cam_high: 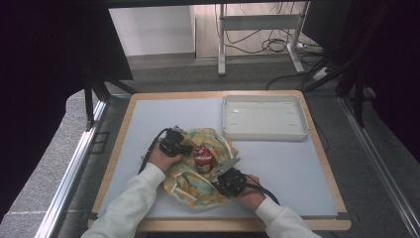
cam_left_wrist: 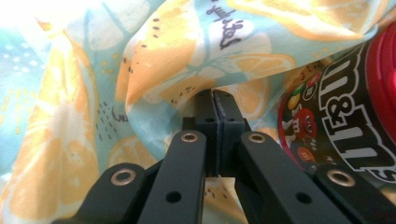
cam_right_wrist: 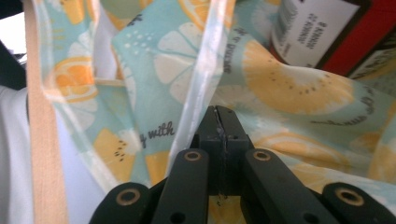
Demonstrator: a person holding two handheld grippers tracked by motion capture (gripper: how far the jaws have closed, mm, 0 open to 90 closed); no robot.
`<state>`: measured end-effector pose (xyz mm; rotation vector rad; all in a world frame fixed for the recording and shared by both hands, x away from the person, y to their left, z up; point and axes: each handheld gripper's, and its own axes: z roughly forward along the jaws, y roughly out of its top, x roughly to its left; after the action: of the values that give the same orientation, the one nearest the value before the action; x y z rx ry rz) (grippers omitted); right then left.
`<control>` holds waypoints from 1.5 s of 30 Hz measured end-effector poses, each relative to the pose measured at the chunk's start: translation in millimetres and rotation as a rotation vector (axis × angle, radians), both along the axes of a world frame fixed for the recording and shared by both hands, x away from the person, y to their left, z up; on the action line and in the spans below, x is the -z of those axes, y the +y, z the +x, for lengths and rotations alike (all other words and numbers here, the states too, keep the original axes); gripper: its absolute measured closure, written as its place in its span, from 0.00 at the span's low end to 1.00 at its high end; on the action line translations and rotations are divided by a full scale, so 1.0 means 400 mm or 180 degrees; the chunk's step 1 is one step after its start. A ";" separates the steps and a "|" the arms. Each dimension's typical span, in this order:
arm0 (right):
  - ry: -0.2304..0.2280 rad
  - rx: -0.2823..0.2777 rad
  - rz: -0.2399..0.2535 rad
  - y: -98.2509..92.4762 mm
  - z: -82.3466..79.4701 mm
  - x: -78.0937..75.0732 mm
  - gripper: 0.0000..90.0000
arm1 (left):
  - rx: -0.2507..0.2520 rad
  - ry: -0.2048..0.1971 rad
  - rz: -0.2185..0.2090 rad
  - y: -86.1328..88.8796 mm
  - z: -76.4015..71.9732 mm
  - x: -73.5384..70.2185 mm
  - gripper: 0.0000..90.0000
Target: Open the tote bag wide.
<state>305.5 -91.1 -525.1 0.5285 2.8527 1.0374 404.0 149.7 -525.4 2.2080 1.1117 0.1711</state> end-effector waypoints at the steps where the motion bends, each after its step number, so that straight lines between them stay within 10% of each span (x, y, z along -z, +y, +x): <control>1: -0.0001 -0.0016 -0.0002 0.001 -0.002 0.000 0.99 | -0.0002 0.0003 -0.0004 0.001 0.000 0.000 1.00; 9: -0.0052 -0.0074 -0.0031 0.007 -0.013 -0.004 0.99 | 0.0006 0.0019 0.0005 -0.002 -0.003 -0.001 1.00; 30: -0.0362 0.0488 0.0457 -0.063 0.058 -0.131 0.99 | 0.0215 -0.0178 -0.0196 0.034 -0.117 -0.098 1.00; 45: -0.0188 0.0967 0.0108 -0.032 0.215 -0.049 0.99 | 0.0424 0.0118 -0.0047 0.014 -0.156 -0.032 1.00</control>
<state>391.7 -103.9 -505.5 0.8841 2.5987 1.0276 341.7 155.4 -512.5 2.2715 0.9782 0.0645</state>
